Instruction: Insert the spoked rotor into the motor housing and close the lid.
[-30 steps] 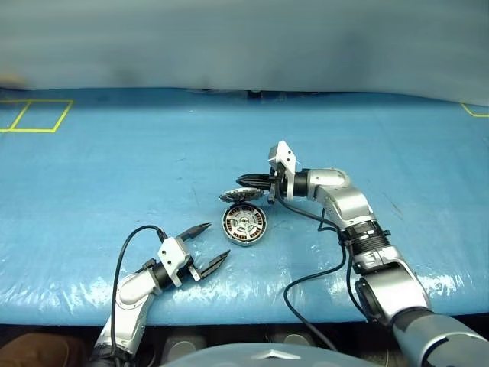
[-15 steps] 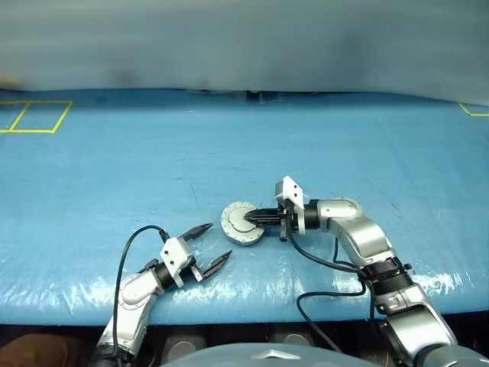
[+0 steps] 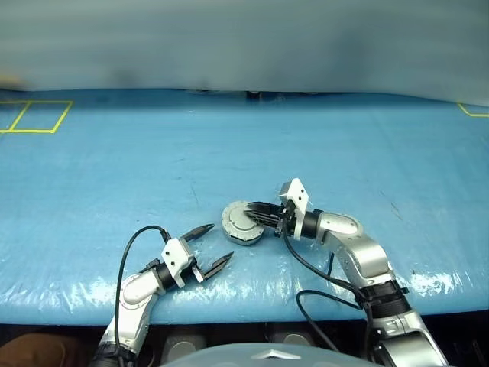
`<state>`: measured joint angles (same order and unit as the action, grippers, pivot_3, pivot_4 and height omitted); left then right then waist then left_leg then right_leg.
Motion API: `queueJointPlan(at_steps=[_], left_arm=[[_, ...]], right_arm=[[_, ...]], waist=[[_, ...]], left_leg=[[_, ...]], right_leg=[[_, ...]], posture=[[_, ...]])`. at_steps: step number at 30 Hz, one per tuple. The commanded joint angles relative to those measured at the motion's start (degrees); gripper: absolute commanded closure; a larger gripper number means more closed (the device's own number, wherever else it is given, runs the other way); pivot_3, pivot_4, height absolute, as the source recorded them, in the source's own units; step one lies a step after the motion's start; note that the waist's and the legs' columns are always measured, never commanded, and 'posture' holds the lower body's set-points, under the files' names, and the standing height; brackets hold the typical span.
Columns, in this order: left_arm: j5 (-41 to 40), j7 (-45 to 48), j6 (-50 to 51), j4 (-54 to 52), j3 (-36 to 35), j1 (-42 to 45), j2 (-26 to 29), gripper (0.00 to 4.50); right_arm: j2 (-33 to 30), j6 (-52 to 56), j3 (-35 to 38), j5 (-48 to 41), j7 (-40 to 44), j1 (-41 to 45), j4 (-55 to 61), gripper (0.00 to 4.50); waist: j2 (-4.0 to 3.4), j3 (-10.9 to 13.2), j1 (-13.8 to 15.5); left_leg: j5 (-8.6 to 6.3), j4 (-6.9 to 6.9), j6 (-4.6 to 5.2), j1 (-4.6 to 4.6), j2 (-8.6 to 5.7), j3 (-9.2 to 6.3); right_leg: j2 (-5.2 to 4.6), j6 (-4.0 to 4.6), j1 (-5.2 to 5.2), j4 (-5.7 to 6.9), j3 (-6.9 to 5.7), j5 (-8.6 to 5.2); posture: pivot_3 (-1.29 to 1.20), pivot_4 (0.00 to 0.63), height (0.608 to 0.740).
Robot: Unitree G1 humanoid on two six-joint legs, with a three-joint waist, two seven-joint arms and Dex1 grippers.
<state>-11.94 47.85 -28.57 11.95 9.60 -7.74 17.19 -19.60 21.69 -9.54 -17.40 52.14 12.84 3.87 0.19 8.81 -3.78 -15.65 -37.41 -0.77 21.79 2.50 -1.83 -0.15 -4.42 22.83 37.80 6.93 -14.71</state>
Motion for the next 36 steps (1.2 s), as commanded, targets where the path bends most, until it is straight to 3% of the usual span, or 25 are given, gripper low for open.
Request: queueJointPlan(at_steps=[1, 9, 23, 27, 36], left_arm=[[-0.15, 0.05, -0.43, 0.45, 0.26, -0.65, -0.24, 0.3], [0.12, -0.26, 0.0, -0.43, 0.58, -0.97, -0.15, 0.3], [0.48, -0.89, 0.05, -0.58, 0.54, -1.13, -0.23, 0.3], [0.48, -0.85, -0.06, -0.32, 0.6, -1.12, -0.3, 0.3], [0.45, -0.66, -0.43, 0.48, 0.6, -1.16, -0.41, 0.3]], right_arm=[[0.07, -1.03, -1.26, 0.24, -1.43, -1.34, 5.44, 2.61], [-0.45, -3.94, -5.05, 5.01, -4.23, -2.63, 5.16, 0.02], [-0.79, -6.71, -5.6, 7.16, -5.46, -2.8, 3.16, 0.02], [-0.1, -8.35, -5.15, 6.51, -5.48, -2.65, 3.91, 0.94], [-0.45, -10.69, -6.62, 8.54, -5.68, -2.62, 3.39, 0.94]], waist=[[0.0, 0.0, 0.01], [0.01, 0.01, -0.05], [0.03, 0.02, -0.03], [0.03, 0.02, -0.04], [0.05, 0.03, -0.02]], left_leg=[[0.0, 0.0, 0.0, 0.0, 0.0, 0.0], [0.0, 0.0, 0.0, 0.0, 0.0, 0.01], [0.0, 0.0, -0.01, 0.0, -0.01, 0.02], [0.0, 0.0, -0.01, 0.0, -0.01, 0.02], [0.0, 0.0, -0.01, 0.0, 0.0, 0.02]], right_leg=[[0.0, 0.0, 0.0, 0.0, 0.0, 0.0], [-0.01, -0.01, 0.0, -0.01, 0.01, -0.01], [-0.01, -0.01, 0.0, -0.02, 0.01, -0.01], [-0.01, 0.0, 0.0, -0.02, 0.01, -0.01], [-0.01, -0.01, 0.0, -0.02, 0.01, -0.01]], posture=[[0.0, 0.15, 0.74], [0.0, 0.15, 0.74], [0.0, 0.15, 0.74], [0.0, 0.15, 0.74], [0.0, 0.15, 0.74]])
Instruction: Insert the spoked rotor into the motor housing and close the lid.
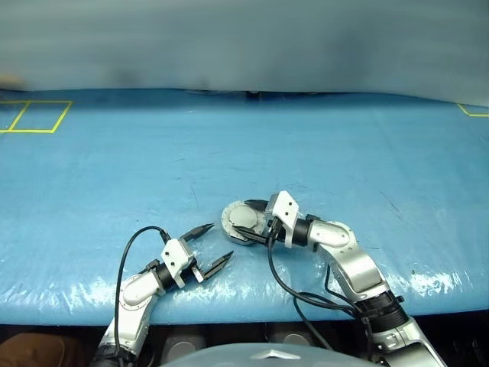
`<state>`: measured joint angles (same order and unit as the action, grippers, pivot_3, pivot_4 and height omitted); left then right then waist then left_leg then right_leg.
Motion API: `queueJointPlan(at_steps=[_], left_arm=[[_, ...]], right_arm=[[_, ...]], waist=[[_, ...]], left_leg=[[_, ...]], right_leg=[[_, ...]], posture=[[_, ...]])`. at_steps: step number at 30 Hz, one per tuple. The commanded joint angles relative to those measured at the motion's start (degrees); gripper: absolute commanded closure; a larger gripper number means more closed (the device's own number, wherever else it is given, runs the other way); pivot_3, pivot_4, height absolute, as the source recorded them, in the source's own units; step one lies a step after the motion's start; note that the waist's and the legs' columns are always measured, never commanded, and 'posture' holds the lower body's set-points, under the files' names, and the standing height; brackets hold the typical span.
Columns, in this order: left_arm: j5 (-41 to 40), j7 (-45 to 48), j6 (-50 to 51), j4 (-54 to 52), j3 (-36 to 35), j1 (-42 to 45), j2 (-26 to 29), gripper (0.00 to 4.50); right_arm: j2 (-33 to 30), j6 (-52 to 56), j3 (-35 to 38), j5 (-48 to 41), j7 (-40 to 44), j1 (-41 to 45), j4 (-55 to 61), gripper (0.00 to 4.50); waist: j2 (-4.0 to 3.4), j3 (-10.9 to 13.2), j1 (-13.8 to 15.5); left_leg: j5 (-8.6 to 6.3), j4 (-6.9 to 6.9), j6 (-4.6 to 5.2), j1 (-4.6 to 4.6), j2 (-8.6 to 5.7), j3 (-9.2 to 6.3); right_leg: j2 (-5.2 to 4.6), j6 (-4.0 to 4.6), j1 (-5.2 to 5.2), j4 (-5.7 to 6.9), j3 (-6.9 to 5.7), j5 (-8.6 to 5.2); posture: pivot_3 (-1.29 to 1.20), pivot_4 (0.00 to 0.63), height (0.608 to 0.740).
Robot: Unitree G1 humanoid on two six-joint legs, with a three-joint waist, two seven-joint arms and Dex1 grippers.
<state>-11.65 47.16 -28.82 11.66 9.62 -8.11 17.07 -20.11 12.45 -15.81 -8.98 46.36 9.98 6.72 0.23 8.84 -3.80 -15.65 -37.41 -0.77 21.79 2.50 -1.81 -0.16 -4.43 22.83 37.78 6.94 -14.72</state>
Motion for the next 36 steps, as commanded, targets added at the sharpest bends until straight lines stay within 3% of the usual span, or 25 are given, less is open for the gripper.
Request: queueJointPlan(at_steps=[1, 16, 26, 36], left_arm=[[0.22, 0.04, -0.35, 1.04, 0.55, -0.8, -0.3, 0.3], [0.26, 0.07, -1.88, 3.04, 0.19, -0.69, -0.29, 0.3], [-0.26, 0.07, -1.99, 2.77, 0.12, -0.59, -0.62, 0.3], [-0.23, -0.19, -0.94, 1.27, 0.25, -0.79, -0.57, 0.3]], right_arm=[[0.18, -1.37, -0.42, 0.03, 0.11, 0.27, 0.63, 0.94], [-1.03, -2.62, -2.56, 4.74, -0.46, 1.07, -2.98, 0.94], [-2.25, 5.62, -1.33, 2.9, -0.54, 2.56, -2.27, 0.94], [-3.43, 7.25, -1.98, 2.52, -0.33, 4.14, -0.86, 0.94]], waist=[[0.0, 0.0, 0.0], [-0.01, -0.01, -0.06], [0.01, -0.06, -0.01], [0.01, -0.06, 0.02]], left_leg=[[0.0, 0.0, 0.0, 0.0, 0.0, 0.0], [0.0, 0.0, 0.0, -0.1, 0.0, 0.0], [0.0, -0.05, 0.0, -0.13, 0.0, 0.0], [0.0, -0.08, 0.0, -0.12, 0.0, 0.0]], right_leg=[[0.0, 0.0, 0.0, 0.0, 0.0, 0.0], [0.01, 0.0, -0.07, 0.01, 0.0, 0.0], [0.01, -0.01, -0.12, 0.02, 0.0, 0.01], [0.0, -0.02, -0.14, 0.01, 0.0, 0.01]], posture=[[0.0, 0.15, 0.74], [0.0, 0.15, 0.74], [0.0, 0.15, 0.74], [0.0, 0.15, 0.74]])
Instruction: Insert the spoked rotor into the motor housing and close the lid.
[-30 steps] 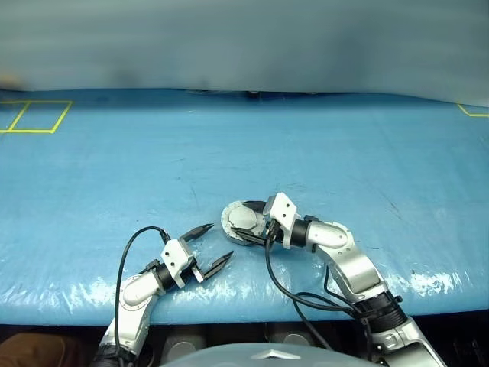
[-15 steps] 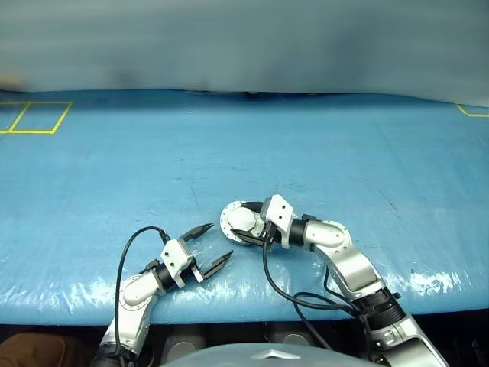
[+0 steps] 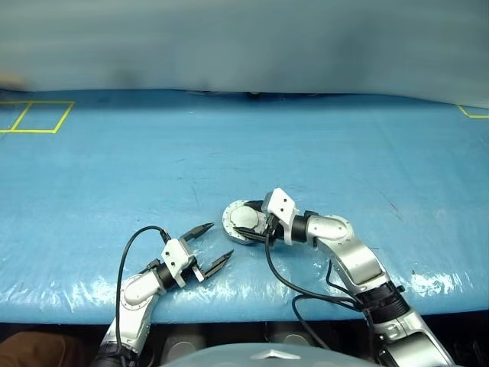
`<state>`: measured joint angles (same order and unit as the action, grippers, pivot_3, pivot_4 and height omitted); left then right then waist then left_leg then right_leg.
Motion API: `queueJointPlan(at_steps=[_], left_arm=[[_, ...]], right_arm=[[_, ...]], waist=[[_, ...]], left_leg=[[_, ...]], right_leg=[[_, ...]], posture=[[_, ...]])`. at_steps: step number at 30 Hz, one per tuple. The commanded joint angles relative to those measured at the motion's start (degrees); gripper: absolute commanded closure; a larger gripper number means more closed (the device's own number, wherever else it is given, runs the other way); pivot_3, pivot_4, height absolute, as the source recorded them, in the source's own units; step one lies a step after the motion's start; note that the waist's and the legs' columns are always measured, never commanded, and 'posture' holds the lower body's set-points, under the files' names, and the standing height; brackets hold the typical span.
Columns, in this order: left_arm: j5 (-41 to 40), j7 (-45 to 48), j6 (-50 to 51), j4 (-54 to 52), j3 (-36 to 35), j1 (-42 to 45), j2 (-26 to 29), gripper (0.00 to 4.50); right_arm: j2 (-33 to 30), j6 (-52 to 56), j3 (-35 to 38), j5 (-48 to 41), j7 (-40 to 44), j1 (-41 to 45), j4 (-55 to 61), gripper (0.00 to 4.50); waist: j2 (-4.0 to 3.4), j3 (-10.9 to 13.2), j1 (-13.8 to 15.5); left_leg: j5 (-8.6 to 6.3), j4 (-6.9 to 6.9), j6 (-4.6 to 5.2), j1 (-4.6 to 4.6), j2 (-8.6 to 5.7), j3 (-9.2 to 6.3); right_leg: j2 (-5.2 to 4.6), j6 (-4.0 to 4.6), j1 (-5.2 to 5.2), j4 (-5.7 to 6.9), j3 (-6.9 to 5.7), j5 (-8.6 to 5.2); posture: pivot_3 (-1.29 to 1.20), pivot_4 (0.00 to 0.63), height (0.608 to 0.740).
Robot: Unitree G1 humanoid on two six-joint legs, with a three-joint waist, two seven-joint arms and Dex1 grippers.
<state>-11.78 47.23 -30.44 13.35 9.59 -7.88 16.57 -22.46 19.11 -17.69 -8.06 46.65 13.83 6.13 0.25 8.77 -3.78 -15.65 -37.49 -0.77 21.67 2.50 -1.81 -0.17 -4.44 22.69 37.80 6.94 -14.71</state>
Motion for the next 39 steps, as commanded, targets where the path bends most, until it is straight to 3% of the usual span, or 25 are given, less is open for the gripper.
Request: queueJointPlan(at_steps=[1, 20, 28, 39], left_arm=[[-0.1, -0.33, 0.84, -0.7, 0.32, -1.08, -0.07, 0.3], [0.17, -1.2, 3.97, -5.04, 0.64, -2.07, 0.48, 0.3], [0.09, -1.06, 3.89, -4.63, 0.69, -1.96, 0.38, 0.3], [-0.6, -3.32, 4.32, -4.51, -0.38, -1.21, -1.65, 0.3]], right_arm=[[-1.06, 0.6, -0.3, 1.76, -0.71, 0.37, -0.35, 0.94], [2.04, 2.85, -0.87, 0.25, -2.25, 0.05, 0.41, 0.94], [-1.11, 0.78, -3.38, 6.08, -3.31, 0.05, -1.45, 0.94], [-2.78, 2.68, -3.72, 5.95, -3.15, 0.87, -2.3, 0.94]], waist=[[0.0, 0.0, 0.0], [0.07, 0.01, -0.24], [0.08, 0.0, -0.14], [0.11, -0.03, 0.13]], left_leg=[[0.0, 0.0, 0.0, 0.0, 0.0, 0.0], [0.0, -0.02, 0.0, 0.0, 0.02, 0.0], [0.0, -0.02, 0.0, 0.0, 0.02, 0.01], [0.0, -0.14, 0.0, 0.0, -0.01, 0.01]], right_leg=[[0.0, 0.0, 0.0, 0.0, 0.0, 0.0], [0.02, 0.0, 0.03, 0.01, 0.0, 0.0], [0.01, 0.03, 0.02, 0.0, 0.01, -0.02], [-0.02, 0.18, -0.06, -0.01, 0.01, -0.11]], posture=[[0.0, 0.15, 0.74], [0.0, 0.15, 0.74], [0.0, 0.15, 0.74], [0.0, 0.15, 0.74]])
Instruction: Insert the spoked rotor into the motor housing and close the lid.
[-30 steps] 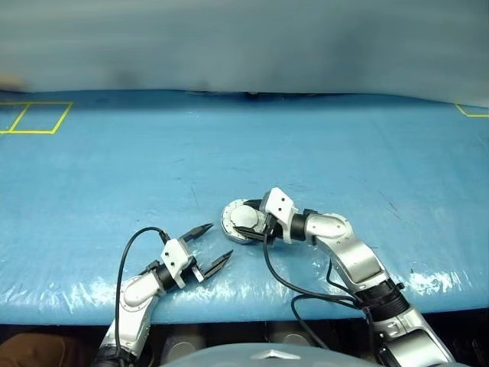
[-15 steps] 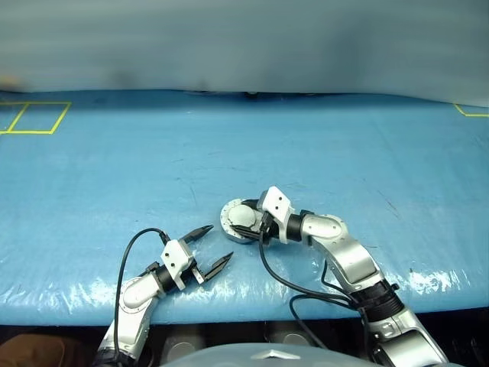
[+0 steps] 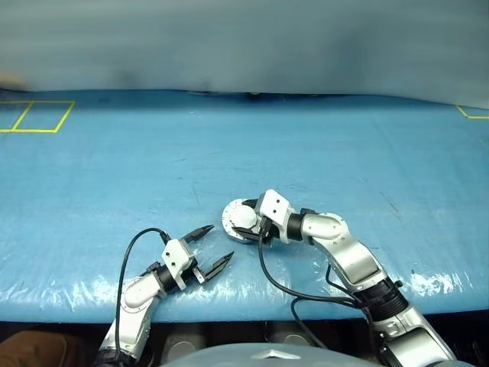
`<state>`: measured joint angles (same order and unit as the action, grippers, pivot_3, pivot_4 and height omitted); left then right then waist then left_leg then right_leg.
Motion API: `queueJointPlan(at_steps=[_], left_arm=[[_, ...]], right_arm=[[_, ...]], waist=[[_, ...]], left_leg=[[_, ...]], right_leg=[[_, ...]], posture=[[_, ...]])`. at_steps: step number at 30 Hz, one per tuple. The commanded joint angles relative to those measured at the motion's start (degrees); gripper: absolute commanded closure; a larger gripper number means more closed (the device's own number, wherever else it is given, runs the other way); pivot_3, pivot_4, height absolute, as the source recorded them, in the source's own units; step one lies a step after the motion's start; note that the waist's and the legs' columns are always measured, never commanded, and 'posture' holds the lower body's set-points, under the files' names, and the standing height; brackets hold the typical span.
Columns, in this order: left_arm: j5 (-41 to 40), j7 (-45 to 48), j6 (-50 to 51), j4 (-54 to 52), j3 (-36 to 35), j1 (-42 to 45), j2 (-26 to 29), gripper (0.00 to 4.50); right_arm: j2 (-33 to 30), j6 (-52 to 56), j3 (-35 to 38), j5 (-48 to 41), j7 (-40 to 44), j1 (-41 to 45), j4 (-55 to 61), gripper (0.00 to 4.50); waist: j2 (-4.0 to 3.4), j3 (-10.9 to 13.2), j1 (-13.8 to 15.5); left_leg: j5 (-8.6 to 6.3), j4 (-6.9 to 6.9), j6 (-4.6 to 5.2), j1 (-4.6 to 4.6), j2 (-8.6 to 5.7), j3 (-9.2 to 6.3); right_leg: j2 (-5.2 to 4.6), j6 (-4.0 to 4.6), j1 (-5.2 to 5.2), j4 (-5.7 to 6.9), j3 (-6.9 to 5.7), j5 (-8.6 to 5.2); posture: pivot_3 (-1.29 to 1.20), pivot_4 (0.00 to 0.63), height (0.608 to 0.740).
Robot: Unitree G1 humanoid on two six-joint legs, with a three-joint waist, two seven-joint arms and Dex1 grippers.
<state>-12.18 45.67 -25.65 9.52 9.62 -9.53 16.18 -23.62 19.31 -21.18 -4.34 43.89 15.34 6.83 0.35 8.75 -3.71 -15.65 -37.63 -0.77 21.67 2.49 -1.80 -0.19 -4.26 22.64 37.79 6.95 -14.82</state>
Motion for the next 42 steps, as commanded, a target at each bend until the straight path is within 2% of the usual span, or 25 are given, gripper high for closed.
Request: queueJointPlan(at_steps=[1, 3, 6, 15, 17, 22, 32, 33, 37, 42], left_arm=[[0.19, -3.12, -0.97, -0.64, -1.04, 0.97, -1.85, 0.3], [-1.95, -3.39, 0.51, -1.49, -1.72, 1.77, -2.71, 0.3], [-4.72, -0.62, 2.6, -2.34, -1.07, 2.74, -2.59, 0.91], [-2.99, 0.44, 3.3, -0.95, -0.06, 5.44, -2.6, 3.96], [-1.31, -1.13, 3.74, -0.51, 0.07, 6.21, -2.81, 4.46], [4.41, -4.92, 7.49, 1.49, 1.44, 8.29, -2.51, 4.46], [5.62, -4.78, 8.25, 1.4, 3.16, 7.69, -1.99, 4.46], [5.67, -4.79, 8.21, 1.41, 3.2, 7.67, -2.0, 4.46], [5.79, -4.87, 8.14, 1.35, 3.37, 7.67, -1.99, 4.5], [5.82, -4.76, 8.2, 1.28, 3.54, 7.67, -1.99, 4.5]], right_arm=[[-1.65, 2.5, -0.31, 2.22, -0.37, -0.63, -3.01, 0.94], [-1.7, 2.49, -0.38, 2.22, -0.39, -0.6, -3.05, 0.94], [-1.75, 2.36, -0.39, 2.28, -0.47, -0.49, -3.23, 0.97], [-1.75, 2.23, -0.19, 2.4, -1.0, -0.91, -3.1, 0.97], [-1.71, 2.32, -0.15, 2.38, -1.15, -1.06, -2.93, 0.97], [-1.58, 2.25, -0.08, 2.23, -1.26, -1.19, -2.8, 0.97], [-0.9, 3.68, 1.3, 0.11, -1.36, -1.34, -2.25, 0.97], [-0.78, 4.36, 1.73, -1.04, -0.73, -1.4, -1.82, 0.97], [-0.43, 5.45, 4.31, -7.48, 3.08, -2.67, 2.42, 0.11], [2.92, 13.73, 14.73, -23.59, 3.72, -3.46, 8.41, 0.03]], waist=[[0.01, 0.0, 0.15], [0.05, 0.02, 0.23], [0.06, 0.02, 0.2], [0.08, 0.02, 0.22], [0.08, 0.02, 0.23], [0.08, 0.02, 0.28], [0.18, -0.06, 0.54], [0.18, -0.06, 0.61], [0.2, -0.06, 0.98], [0.18, -0.01, 1.25]], left_leg=[[0.0, -0.03, 0.0, 0.0, -0.02, 0.0], [0.0, -0.13, 0.0, 0.01, -0.02, 0.0], [0.0, -0.2, 0.0, 0.01, -0.02, 0.0], [0.0, -0.2, 0.0, 0.02, -0.03, -0.01], [0.0, -0.2, 0.0, 0.02, -0.03, 0.0], [0.0, -0.19, 0.0, 0.02, -0.04, -0.02], [0.0, -0.28, -0.01, 0.01, -0.11, -0.02], [0.0, -0.28, -0.01, 0.01, -0.11, -0.02], [0.0, -0.23, -0.01, 0.02, -0.11, -0.03], [0.0, -0.17, -0.01, 0.15, -0.11, -0.04]], right_leg=[[-0.02, 0.0, -0.02, 0.0, 0.0, 0.0], [-0.02, -0.02, -0.05, 0.0, 0.0, 0.01], [-0.02, -0.04, -0.07, 0.01, 0.0, 0.02], [-0.02, -0.04, -0.07, 0.0, 0.0, 0.02], [-0.02, -0.04, -0.08, 0.0, 0.0, 0.03], [-0.01, -0.07, -0.08, -0.01, 0.0, 0.04], [-0.1, -0.12, -0.15, -0.02, 0.01, 0.07], [-0.1, -0.12, -0.14, -0.02, 0.01, 0.07], [-0.1, -0.12, -0.14, -0.07, 0.0, 0.07], [-0.1, -0.12, -0.03, -0.08, 0.0, 0.07]], posture=[[0.0, 0.15, 0.74], [0.0, 0.15, 0.74], [0.0, 0.15, 0.74], [0.0, 0.15, 0.74], [0.0, 0.15, 0.74], [0.0, 0.15, 0.74], [0.0, 0.15, 0.74], [0.0, 0.15, 0.74], [0.0, 0.15, 0.74], [0.0, 0.15, 0.74]])
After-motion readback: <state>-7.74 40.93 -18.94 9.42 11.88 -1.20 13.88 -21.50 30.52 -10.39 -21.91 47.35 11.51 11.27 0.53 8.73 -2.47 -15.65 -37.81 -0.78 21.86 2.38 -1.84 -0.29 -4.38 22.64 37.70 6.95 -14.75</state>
